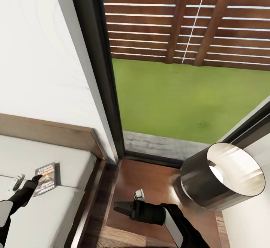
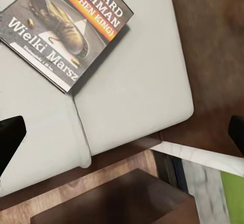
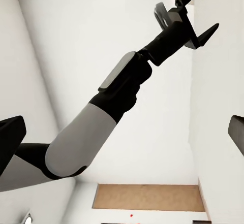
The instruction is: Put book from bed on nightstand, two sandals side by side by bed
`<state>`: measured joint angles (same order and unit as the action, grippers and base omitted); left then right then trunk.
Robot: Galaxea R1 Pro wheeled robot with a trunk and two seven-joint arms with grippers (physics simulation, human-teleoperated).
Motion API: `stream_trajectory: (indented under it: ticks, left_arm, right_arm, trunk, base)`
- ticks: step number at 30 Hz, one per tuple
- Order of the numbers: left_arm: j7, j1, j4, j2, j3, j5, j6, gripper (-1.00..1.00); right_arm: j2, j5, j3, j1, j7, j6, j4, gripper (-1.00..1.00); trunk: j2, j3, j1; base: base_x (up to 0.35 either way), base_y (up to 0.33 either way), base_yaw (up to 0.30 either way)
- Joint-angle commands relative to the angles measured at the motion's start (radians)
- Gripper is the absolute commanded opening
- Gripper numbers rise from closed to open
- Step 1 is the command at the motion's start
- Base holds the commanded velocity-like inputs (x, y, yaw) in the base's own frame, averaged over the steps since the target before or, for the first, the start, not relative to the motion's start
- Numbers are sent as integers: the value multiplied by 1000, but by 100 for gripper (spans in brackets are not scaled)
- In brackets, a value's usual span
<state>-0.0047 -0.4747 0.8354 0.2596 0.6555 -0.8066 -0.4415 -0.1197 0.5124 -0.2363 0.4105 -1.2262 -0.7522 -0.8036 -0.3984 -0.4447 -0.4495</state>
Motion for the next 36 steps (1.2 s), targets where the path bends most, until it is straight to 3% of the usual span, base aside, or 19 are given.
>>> stream_trajectory:
  ticks: [1,11,13,17,24,36]
  left_arm:
    - [0,-1,1,2,5,-6,-7,100]
    - [6,-2,80,64,9,-9,-9,100]
    - [25,-16,92,89,9,-10,-9,100]
    - [69,-52,97,109,9,-12,-11,100]
    - [93,-95,96,114,7,-30,-11,100]
    - [197,-168,70,85,1,-34,15,100]
  right_arm:
    - [0,6,-1,1,1,-7,0,100]
    - [1,6,-2,1,0,-7,0,100]
    - [0,6,-2,1,-1,-7,0,100]
    - [1,6,-1,1,-1,-7,0,100]
    - [1,6,-1,1,-1,-7,0,100]
    - [0,6,-1,1,-1,-7,0,100]
  trunk:
    - [-2,-2,-1]
    - [-2,-2,-1]
    - [-2,-2,-1]
    - [-2,-2,-1]
    - [-2,-2,-1]
    - [-2,-2,-1]
  base:
    - [0,0,0]
    - [0,0,0]
    - [0,0,0]
    - [0,0,0]
    - [0,0,0]
    - [0,0,0]
